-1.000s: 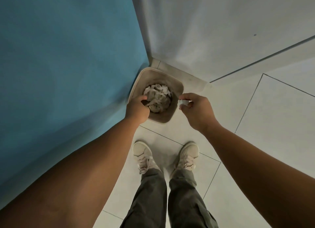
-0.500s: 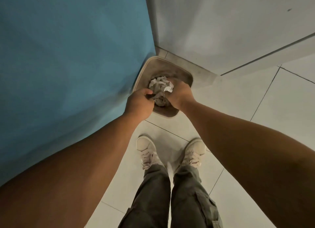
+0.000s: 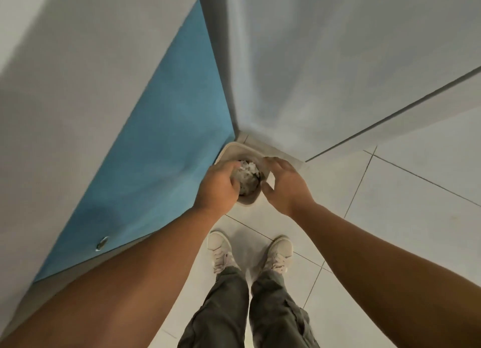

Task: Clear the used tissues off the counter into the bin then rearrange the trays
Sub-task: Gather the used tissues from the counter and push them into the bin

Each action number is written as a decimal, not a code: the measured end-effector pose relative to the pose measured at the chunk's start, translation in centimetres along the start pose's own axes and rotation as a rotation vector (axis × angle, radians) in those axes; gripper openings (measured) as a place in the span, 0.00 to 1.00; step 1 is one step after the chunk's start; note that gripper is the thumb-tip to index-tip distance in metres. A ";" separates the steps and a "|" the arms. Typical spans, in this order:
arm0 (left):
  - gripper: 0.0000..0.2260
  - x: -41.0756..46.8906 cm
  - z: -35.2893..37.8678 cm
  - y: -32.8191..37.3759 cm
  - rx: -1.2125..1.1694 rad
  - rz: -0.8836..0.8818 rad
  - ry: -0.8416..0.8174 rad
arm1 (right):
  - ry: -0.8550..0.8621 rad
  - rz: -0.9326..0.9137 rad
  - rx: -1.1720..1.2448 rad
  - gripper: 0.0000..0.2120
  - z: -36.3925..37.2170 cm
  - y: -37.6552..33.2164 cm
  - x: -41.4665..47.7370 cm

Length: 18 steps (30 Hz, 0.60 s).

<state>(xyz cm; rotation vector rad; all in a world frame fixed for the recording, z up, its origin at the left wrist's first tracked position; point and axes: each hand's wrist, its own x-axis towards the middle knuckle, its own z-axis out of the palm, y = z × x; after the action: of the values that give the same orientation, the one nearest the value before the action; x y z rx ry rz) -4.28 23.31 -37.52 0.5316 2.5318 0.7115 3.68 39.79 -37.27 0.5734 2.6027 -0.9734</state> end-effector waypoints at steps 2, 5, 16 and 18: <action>0.17 -1.2 -3.4 3.1 0.029 0.044 0.031 | 0.051 -0.054 -0.009 0.28 -3.4 -2.4 -1.6; 0.17 -3.2 -8.3 7.5 0.040 0.118 0.088 | 0.139 -0.132 -0.012 0.25 -8.3 -5.7 -3.8; 0.19 -12.6 -24.4 17.1 -0.017 0.194 0.422 | 0.332 -0.419 0.034 0.22 -22.6 -16.9 -10.3; 0.19 -14.0 -27.6 17.3 0.002 0.192 0.494 | 0.327 -0.498 0.039 0.22 -24.1 -19.5 -10.7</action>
<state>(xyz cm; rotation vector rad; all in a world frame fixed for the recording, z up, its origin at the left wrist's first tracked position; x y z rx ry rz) -2.93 19.72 -2.27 0.6739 2.9604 1.0149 0.61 39.83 -4.57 0.0865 3.1097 -1.1551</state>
